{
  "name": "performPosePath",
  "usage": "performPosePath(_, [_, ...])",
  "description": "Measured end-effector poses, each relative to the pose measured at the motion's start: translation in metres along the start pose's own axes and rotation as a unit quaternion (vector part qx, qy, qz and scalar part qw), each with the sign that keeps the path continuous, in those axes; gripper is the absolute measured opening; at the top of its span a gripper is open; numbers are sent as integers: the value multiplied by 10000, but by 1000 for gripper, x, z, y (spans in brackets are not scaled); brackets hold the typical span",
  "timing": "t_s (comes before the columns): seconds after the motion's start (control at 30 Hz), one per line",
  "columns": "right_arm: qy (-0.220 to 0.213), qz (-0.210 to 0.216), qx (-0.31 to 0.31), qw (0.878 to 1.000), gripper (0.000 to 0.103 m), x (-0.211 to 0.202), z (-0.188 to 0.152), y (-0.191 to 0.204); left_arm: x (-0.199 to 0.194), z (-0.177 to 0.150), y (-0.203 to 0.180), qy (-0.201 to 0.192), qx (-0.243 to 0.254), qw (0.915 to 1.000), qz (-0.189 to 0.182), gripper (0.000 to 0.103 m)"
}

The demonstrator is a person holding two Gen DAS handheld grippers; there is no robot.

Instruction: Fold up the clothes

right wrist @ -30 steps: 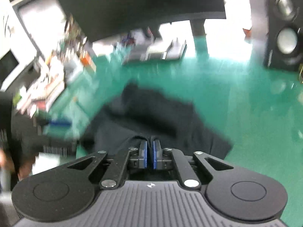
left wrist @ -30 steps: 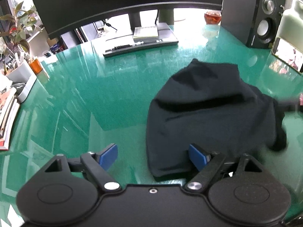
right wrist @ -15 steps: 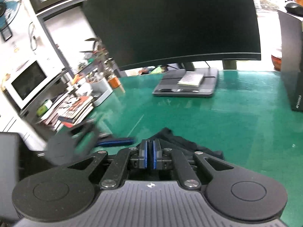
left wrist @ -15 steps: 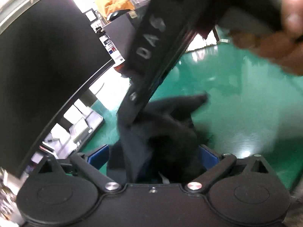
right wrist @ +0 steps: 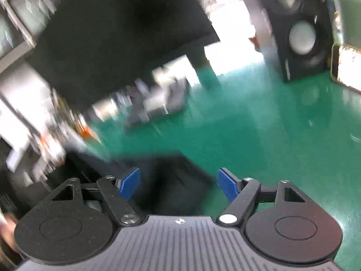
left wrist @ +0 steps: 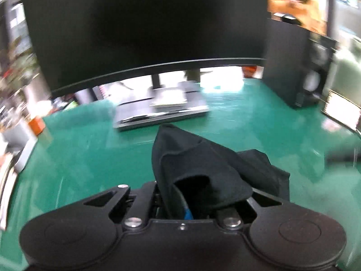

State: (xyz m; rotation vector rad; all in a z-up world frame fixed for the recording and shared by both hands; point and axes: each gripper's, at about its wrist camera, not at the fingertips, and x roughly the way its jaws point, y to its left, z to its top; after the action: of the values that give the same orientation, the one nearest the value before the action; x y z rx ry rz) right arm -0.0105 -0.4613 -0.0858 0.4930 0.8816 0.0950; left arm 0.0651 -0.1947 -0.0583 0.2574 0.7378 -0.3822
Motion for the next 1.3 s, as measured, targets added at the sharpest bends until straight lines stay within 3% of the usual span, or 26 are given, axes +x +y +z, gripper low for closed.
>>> performPosePath(0.1, [701, 50, -557, 9960, 75, 39, -22, 22, 3, -4, 9, 73, -123, 9999, -25, 9])
performPosePath(0.2, [826, 153, -1108, 9903, 83, 59, -32, 49, 2, -4, 10, 120, -111, 9998, -82, 9])
performPosePath(0.33, [787, -95, -2074, 9750, 85, 80, -42, 84, -1, -8, -3, 131, -11, 9998, -175, 9])
performPosePath(0.37, [697, -205, -2286, 9708, 80, 84, -46, 90, -2, -9, -6, 121, 9, 9997, -199, 9])
performPosePath(0.43, [595, -285, -2401, 9685, 43, 84, -45, 93, -5, -12, -9, 75, 62, 9997, -224, 9])
performPosePath(0.47, [625, -207, -2293, 9711, 19, 83, -41, 91, -8, -13, -10, 48, 58, 9997, -232, 9])
performPosePath(0.5, [669, -128, -2140, 9745, 10, 82, -37, 89, -9, -13, -10, 32, 27, 9997, -238, 9])
performPosePath(0.57, [580, -116, -1663, 9843, 7, 73, -27, 75, -13, -13, -10, -9, -39, 9997, -246, 9])
performPosePath(0.73, [10, -261, -1019, 9945, 3, 31, -9, 39, -32, 0, 1, -406, -336, 9982, -287, 9])
performPosePath(0.87, [-657, -266, -513, 9962, 3, -17, 9, 10, -46, 17, 19, -718, -808, 9930, -484, 9])
performPosePath(0.97, [-895, -237, -300, 9953, 3, -38, 15, -5, -53, 21, 25, -790, -944, 9901, -674, 9])
performPosePath(1.07, [-708, -65, -388, 9967, 9, -39, 13, -7, -54, 21, 25, -820, -944, 9896, -711, 9])
performPosePath(1.13, [-435, 359, -671, 9962, 24, -30, 4, 2, -51, 19, 23, -755, -900, 9910, -644, 9])
performPosePath(1.2, [-155, 535, -1128, 9921, 78, -13, -10, 19, -49, 18, 22, -703, -912, 9912, -648, 9])
performPosePath(1.3, [209, 569, -1730, 9831, 80, 19, -30, 47, -48, 14, 21, -643, -880, 9920, -634, 9])
